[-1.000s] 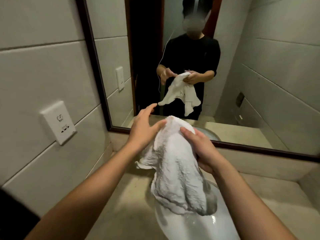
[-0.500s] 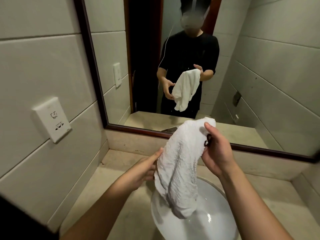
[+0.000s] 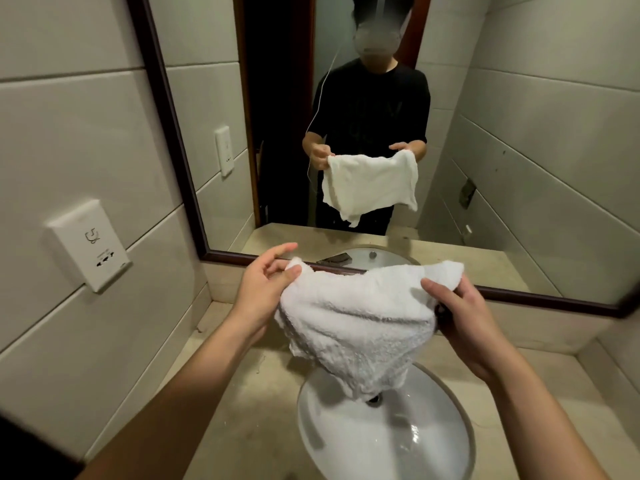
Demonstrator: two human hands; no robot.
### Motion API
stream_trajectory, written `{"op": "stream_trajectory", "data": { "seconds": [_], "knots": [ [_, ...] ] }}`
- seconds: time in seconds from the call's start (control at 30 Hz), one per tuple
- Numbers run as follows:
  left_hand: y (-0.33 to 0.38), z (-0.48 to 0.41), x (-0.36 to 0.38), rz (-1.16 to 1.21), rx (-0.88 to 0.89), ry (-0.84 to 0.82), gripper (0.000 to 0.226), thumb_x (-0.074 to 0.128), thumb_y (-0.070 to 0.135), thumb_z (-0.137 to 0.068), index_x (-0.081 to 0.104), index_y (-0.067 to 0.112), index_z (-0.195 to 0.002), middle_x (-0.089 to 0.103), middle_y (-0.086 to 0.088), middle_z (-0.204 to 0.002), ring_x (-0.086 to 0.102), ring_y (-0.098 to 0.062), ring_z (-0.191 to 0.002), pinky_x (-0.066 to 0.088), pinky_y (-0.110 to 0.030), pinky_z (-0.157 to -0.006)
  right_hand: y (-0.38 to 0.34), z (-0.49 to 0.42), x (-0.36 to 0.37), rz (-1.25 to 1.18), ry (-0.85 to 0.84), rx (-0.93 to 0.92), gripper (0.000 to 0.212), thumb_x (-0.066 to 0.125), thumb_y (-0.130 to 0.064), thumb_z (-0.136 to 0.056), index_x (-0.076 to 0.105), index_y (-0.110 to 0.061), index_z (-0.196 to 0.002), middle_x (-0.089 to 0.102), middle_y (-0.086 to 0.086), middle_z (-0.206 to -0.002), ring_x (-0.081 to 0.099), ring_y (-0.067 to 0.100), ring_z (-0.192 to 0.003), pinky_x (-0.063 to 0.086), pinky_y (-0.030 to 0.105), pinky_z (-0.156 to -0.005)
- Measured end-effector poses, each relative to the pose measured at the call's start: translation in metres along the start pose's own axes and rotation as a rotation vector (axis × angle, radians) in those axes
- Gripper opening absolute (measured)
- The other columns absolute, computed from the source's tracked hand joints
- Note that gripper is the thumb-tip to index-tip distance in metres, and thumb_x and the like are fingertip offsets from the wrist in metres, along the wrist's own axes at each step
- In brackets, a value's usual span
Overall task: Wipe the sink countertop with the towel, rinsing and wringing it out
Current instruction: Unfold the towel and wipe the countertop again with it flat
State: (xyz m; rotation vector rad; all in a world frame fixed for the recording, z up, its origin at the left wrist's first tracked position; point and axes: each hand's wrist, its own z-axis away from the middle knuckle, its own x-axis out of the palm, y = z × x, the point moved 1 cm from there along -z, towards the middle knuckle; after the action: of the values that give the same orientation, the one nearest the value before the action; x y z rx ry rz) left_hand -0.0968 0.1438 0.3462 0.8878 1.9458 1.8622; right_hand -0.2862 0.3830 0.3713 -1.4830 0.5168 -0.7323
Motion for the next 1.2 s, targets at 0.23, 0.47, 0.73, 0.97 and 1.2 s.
{"op": "stream_trajectory", "data": {
  "seconds": [0.23,0.47,0.73,0.97,1.2],
  "knots": [
    [0.045,-0.003,0.035,-0.132,0.116,-0.194,0.037,0.07,-0.005,-0.092,0.074,0.018,-0.12,0.074,0.005,-0.106,0.069,-0.004,-0.093,0.055,-0.018,-0.084,0.03,0.017,-0.037,0.887,0.108,0.09,0.079,0.061,-0.089,-0.067,0.066,-0.011,-0.073,0.07,-0.004,-0.066,0.066,0.02,-0.067,0.051,0.04,-0.073],
    [0.072,0.006,0.064,-0.222,0.151,-0.58,0.039,0.079,0.0,-0.078,0.076,0.013,-0.115,0.08,-0.002,-0.105,0.073,-0.011,-0.1,0.055,-0.023,-0.088,0.011,-0.015,0.054,0.189,-0.499,-0.197,0.087,0.079,-0.054,-0.08,0.042,-0.024,-0.153,0.05,-0.012,-0.154,0.042,0.006,-0.145,0.038,0.023,-0.114],
    [0.103,-0.003,0.015,-0.491,0.23,-0.545,0.029,0.085,0.011,-0.079,0.082,0.027,-0.103,0.08,0.002,-0.103,0.074,-0.011,-0.097,0.054,-0.022,-0.086,0.001,-0.022,0.077,0.455,-0.468,-0.269,0.066,0.077,-0.067,-0.075,0.073,-0.004,-0.094,0.069,0.011,-0.097,0.063,0.016,-0.087,0.051,0.04,-0.079],
    [0.081,-0.004,0.003,-0.764,0.197,-0.58,0.03,0.092,0.03,-0.076,0.08,0.03,-0.103,0.074,0.006,-0.088,0.063,-0.001,-0.081,0.047,-0.02,-0.075,-0.032,-0.019,0.067,0.791,-0.26,-0.422,0.063,0.067,-0.066,-0.084,0.056,-0.008,-0.064,0.052,-0.005,-0.058,0.044,0.007,-0.053,0.034,0.032,-0.053],
    [0.045,-0.003,-0.01,-0.978,0.228,-0.67,0.043,0.088,0.053,-0.074,0.067,0.016,-0.076,0.064,-0.005,-0.074,0.052,-0.003,-0.066,0.039,-0.032,-0.06,-0.051,-0.024,0.053,1.034,-0.158,-0.662,0.078,0.051,-0.085,-0.078,0.048,-0.009,-0.061,0.052,0.006,-0.056,0.046,0.021,-0.057,0.039,0.039,-0.056]
  ]
}}
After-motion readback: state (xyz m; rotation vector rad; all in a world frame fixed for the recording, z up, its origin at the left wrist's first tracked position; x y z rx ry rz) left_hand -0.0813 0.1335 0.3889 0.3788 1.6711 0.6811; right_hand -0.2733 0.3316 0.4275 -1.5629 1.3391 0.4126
